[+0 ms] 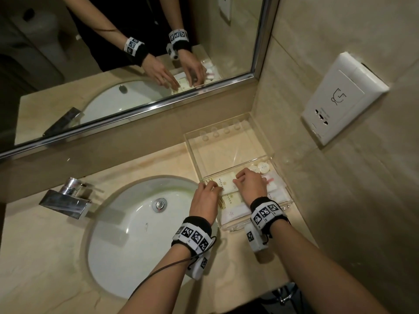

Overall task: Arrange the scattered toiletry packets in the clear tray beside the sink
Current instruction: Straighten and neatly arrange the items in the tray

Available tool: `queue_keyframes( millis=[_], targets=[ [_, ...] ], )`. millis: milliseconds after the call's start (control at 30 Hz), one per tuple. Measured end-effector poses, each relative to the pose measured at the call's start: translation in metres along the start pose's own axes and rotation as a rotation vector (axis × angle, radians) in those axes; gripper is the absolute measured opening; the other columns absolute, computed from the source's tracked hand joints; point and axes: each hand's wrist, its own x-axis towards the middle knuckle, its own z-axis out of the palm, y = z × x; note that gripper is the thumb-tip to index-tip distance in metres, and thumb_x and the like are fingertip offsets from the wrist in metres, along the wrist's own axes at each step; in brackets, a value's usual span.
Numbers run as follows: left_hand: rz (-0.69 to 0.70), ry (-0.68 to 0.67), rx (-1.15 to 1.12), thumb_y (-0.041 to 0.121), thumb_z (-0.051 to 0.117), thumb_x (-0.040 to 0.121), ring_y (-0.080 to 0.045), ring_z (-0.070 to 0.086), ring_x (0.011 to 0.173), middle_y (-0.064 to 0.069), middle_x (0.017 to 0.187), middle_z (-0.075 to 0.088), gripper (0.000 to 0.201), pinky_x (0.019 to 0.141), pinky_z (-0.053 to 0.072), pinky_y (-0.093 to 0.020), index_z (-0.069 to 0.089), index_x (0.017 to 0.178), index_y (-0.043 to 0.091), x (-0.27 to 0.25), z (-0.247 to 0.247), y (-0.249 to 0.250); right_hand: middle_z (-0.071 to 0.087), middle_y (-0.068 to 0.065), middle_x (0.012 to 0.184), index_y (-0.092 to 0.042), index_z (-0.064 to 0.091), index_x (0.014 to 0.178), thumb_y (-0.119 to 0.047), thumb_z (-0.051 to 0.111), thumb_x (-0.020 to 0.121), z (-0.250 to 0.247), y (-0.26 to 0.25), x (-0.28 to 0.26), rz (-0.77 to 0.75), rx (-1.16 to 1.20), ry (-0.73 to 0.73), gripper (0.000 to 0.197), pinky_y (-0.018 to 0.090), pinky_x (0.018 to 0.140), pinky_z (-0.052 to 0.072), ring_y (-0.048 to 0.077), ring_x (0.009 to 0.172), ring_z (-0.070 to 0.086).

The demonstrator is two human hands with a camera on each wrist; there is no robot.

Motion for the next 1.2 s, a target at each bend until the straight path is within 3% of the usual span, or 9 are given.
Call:
queue_keyframes(
  millis=[67, 133, 200, 333, 567, 700, 833, 1067, 1200],
  targets=[
    [0.012, 0.002, 0.01, -0.006, 0.064, 0.079, -0.025, 0.049, 0.102, 0.0, 0.112, 0.062, 0.038, 0.083, 0.049, -0.034, 0.066, 0.11, 0.016, 0.004, 0.001, 0.003, 0.066, -0.014, 0.076, -0.026, 0.062, 0.09, -0.034, 0.071, 0.084, -0.004, 0.002, -0.001, -0.003, 0.089, -0.002, 0.013, 0.049, 0.099, 0.045, 0.018, 0.087, 0.066],
    [0.014, 0.005, -0.005, -0.005, 0.066, 0.077, -0.023, 0.048, 0.102, 0.001, 0.112, 0.06, 0.039, 0.082, 0.048, -0.032, 0.063, 0.11, 0.015, 0.01, 0.002, 0.006, 0.067, -0.006, 0.089, -0.019, 0.063, 0.094, -0.027, 0.071, 0.085, -0.012, 0.006, -0.003, -0.018, 0.185, 0.014, 0.015, 0.033, 0.083, 0.052, 0.015, 0.085, 0.064],
    [0.014, -0.002, -0.035, -0.004, 0.068, 0.075, -0.022, 0.046, 0.104, 0.001, 0.113, 0.056, 0.043, 0.081, 0.047, -0.031, 0.058, 0.112, 0.016, 0.016, 0.003, 0.007, 0.062, -0.002, 0.095, -0.016, 0.064, 0.097, -0.024, 0.072, 0.084, -0.021, 0.014, -0.007, -0.053, 0.2, 0.035, 0.017, 0.023, 0.072, 0.046, 0.011, 0.082, 0.06],
    [0.031, -0.051, -0.021, -0.006, 0.069, 0.07, -0.022, 0.044, 0.106, 0.002, 0.121, 0.052, 0.057, 0.078, 0.05, -0.033, 0.052, 0.119, 0.019, 0.025, 0.006, 0.009, 0.057, -0.003, 0.092, -0.021, 0.062, 0.097, -0.029, 0.078, 0.078, -0.026, 0.034, -0.015, -0.097, 0.169, -0.047, 0.026, 0.016, 0.064, 0.04, 0.005, 0.074, 0.053],
    [0.03, -0.077, -0.026, -0.002, 0.069, 0.074, -0.023, 0.043, 0.11, 0.003, 0.124, 0.051, 0.055, 0.079, 0.051, -0.036, 0.052, 0.121, 0.021, 0.03, 0.012, 0.003, 0.055, -0.001, 0.098, -0.021, 0.062, 0.105, -0.022, 0.078, 0.079, -0.029, 0.045, -0.018, -0.125, 0.139, -0.104, 0.03, 0.029, 0.075, 0.051, 0.009, 0.077, 0.053],
    [-0.028, -0.055, -0.041, 0.007, 0.069, 0.079, -0.023, 0.044, 0.109, 0.001, 0.121, 0.051, 0.051, 0.08, 0.047, -0.033, 0.051, 0.124, 0.023, 0.03, 0.013, 0.006, 0.05, -0.004, 0.101, -0.024, 0.063, 0.112, -0.025, 0.076, 0.081, -0.03, 0.043, -0.02, -0.176, 0.098, -0.128, 0.033, 0.022, 0.074, 0.045, 0.007, 0.083, 0.051],
    [0.064, -0.031, -0.029, 0.025, 0.068, 0.085, -0.023, 0.045, 0.107, -0.006, 0.119, 0.048, 0.054, 0.082, 0.049, -0.034, 0.048, 0.135, 0.03, 0.03, 0.013, 0.014, 0.046, -0.007, 0.099, -0.027, 0.062, 0.109, -0.03, 0.075, 0.081, -0.029, 0.042, -0.02, -0.19, 0.034, -0.116, 0.03, 0.02, 0.065, 0.038, 0.005, 0.077, 0.048],
    [0.092, -0.064, 0.019, 0.015, 0.06, 0.091, -0.023, 0.044, 0.105, -0.007, 0.111, 0.043, 0.053, 0.081, 0.05, -0.036, 0.045, 0.138, 0.033, 0.036, 0.012, 0.023, 0.044, -0.008, 0.097, -0.026, 0.062, 0.104, -0.029, 0.075, 0.081, -0.025, 0.043, -0.02, -0.182, 0.005, -0.089, 0.027, 0.026, 0.065, 0.041, 0.009, 0.076, 0.049],
    [0.097, -0.077, 0.075, 0.01, 0.067, 0.084, -0.023, 0.045, 0.1, -0.005, 0.107, 0.043, 0.06, 0.078, 0.05, -0.033, 0.046, 0.135, 0.035, 0.037, 0.013, 0.015, 0.045, -0.008, 0.099, -0.026, 0.061, 0.106, -0.029, 0.074, 0.082, -0.025, 0.045, -0.018, -0.186, 0.001, -0.102, 0.027, 0.026, 0.066, 0.042, 0.009, 0.077, 0.05]
  ],
)
